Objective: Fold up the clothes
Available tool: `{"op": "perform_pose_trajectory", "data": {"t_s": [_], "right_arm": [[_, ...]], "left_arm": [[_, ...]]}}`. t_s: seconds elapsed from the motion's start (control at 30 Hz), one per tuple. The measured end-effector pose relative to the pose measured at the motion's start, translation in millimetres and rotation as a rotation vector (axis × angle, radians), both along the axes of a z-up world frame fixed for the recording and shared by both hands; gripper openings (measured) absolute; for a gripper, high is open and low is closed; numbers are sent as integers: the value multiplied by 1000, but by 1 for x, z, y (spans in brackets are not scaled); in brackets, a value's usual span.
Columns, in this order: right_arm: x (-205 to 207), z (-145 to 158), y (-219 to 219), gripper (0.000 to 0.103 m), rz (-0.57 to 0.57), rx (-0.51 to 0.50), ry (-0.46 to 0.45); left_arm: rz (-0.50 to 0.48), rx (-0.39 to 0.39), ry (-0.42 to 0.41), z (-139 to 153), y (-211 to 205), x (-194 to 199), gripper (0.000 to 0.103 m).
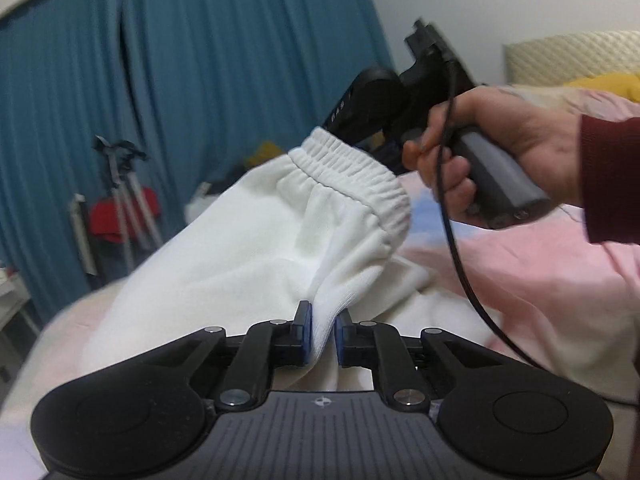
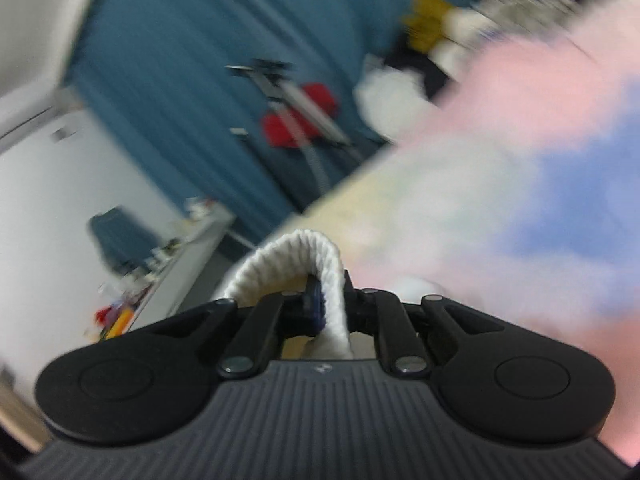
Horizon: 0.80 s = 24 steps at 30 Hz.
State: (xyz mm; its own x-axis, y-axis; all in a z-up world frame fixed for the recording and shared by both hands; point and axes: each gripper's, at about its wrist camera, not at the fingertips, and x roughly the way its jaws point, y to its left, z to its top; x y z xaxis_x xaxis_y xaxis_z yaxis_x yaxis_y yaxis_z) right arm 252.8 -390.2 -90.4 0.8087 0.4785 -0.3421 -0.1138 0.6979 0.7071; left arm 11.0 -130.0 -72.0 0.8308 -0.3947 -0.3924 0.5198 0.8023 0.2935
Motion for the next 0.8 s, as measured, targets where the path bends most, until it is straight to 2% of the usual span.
{"op": "perform_pose_trajectory", "data": {"t_s": [0.1,0.17,0.2,0.3,0.37,0.4,0.43,0.47,0.53,0.57,0.6,0.63,0.67,0.7,0.8], "right_arm": [[12,-37,-12,11,-20,22,150],[13,-49,-12,12,-23,56,195],[11,-49,-11,14,-25,65,194],[-6,-33,-8,16,-37,-2,175],[-17,-22,-6,22,-45,-48,162],[-23,-17,-5,24,-49,-71,156],[-34,-9,-4,24,-74,-117,148],[-44,-3,-3,25,-94,-142,137],[-65,7,-3,27,-117,-172,115],[-74,10,-2,37,-111,-170,100],[-82,13,-2,52,-106,-168,84],[-91,16,1,60,-97,-165,64],[-99,19,4,78,-89,-163,44],[-101,21,9,87,-70,-165,28],[-96,19,26,86,-4,-211,30]], "left_arm": [[-9,38,53,-13,-5,5,12],[-10,39,70,-16,-2,12,12],[-9,25,79,-15,0,14,13],[7,-17,119,-11,6,18,20],[30,-62,145,-4,13,17,31],[39,-87,147,1,17,16,43],[48,-112,149,7,21,15,50],[57,-137,150,13,25,14,54],[74,-210,160,28,37,13,73],[96,-247,159,35,44,12,79],[124,-279,153,42,52,10,85],[156,-307,146,47,62,9,89],[189,-331,142,51,71,10,90],[228,-347,143,54,79,15,94],[353,-376,190,55,103,36,96]]}}
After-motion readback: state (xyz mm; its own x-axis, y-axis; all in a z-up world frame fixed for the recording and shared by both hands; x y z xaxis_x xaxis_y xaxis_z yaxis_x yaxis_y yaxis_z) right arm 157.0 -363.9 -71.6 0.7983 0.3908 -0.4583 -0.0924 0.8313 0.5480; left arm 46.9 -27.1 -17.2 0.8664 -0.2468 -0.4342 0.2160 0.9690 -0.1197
